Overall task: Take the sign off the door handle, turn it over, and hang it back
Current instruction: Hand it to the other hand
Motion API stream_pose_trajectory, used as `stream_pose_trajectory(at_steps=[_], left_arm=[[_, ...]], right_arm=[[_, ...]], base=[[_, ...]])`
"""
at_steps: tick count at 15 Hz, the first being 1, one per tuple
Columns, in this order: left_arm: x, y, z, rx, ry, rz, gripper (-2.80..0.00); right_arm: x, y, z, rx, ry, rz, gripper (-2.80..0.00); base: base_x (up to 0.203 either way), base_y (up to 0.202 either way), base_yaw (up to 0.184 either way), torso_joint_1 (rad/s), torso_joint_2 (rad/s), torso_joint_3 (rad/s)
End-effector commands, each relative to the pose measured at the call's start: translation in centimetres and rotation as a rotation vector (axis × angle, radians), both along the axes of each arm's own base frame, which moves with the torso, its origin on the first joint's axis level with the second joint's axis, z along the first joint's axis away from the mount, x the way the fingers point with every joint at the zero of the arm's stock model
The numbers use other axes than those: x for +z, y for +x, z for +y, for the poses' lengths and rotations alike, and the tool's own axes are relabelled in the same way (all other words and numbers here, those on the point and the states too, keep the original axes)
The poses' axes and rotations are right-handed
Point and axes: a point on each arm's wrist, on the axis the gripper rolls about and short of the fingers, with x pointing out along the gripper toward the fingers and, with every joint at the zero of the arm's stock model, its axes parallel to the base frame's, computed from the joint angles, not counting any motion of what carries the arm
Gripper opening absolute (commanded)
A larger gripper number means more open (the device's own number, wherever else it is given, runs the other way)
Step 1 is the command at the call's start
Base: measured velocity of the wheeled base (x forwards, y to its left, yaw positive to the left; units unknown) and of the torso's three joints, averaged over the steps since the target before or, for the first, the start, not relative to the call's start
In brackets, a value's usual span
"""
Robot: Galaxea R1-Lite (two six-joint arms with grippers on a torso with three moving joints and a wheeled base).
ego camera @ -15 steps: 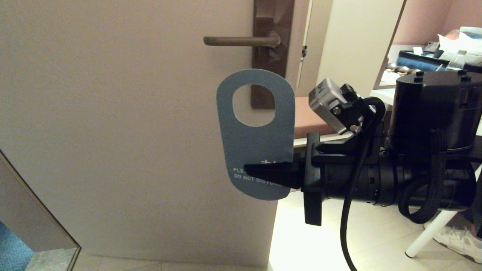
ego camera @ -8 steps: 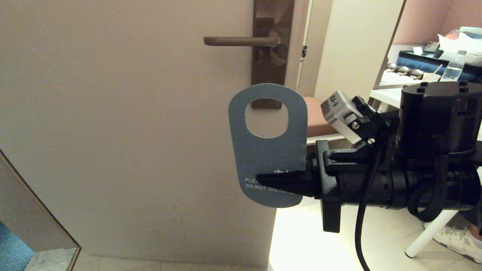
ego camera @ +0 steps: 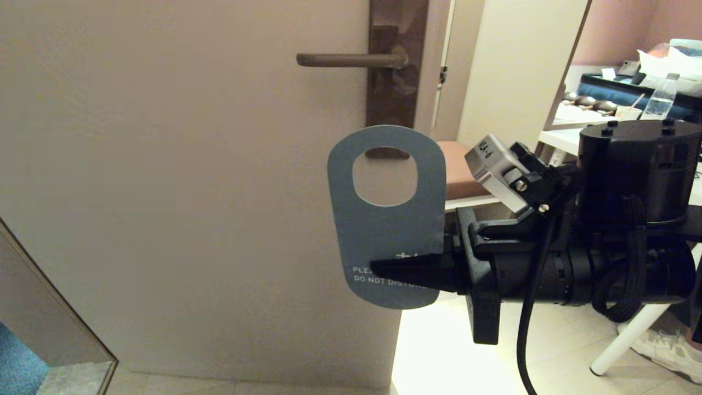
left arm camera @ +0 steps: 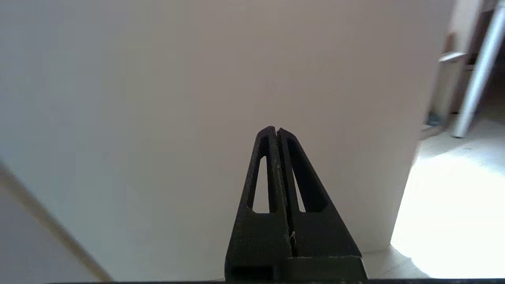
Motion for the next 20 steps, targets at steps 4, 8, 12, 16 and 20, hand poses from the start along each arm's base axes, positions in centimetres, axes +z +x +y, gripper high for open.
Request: stream_pose_trajectory(at_steps=[4, 8, 12, 16, 20], left_arm=[[3.6, 1.8, 0.0, -0.125, -0.003, 0.065, -2.80], [4.5, 2.8, -0.1, -0.262, 0.002, 0.097, -2.80], [5.5, 4.6, -0.8, -0.443, -0.023, 0.131, -2.80], [6.9, 6.3, -2.2, -0.593, -0.086, 0.159, -2.80], [7.2, 7.9, -4.1, -0.714, -0.118, 0.207, -2.80]], right_arm=[[0.4, 0.4, 0.0, -0.006, 0.047, -0.045, -2.80], [0.6, 0.7, -0.4, 0.000, 0.054, -0.045, -2.80], [0.6, 1.2, -1.1, 0.046, 0.068, -0.035, -2.80], [0.5, 1.3, -1.0, 0.083, 0.072, -0.026, -2.80], [0.5, 2.0, -0.4, 0.090, 0.072, -0.024, -2.80]], base=[[0.000, 0.000, 0.000, 0.000, 0.00, 0.000], [0.000, 0.000, 0.000, 0.000, 0.00, 0.000], [0.000, 0.000, 0.000, 0.000, 0.00, 0.000], [0.000, 0.000, 0.000, 0.000, 0.00, 0.000], [0.000, 0.000, 0.000, 0.000, 0.00, 0.000]])
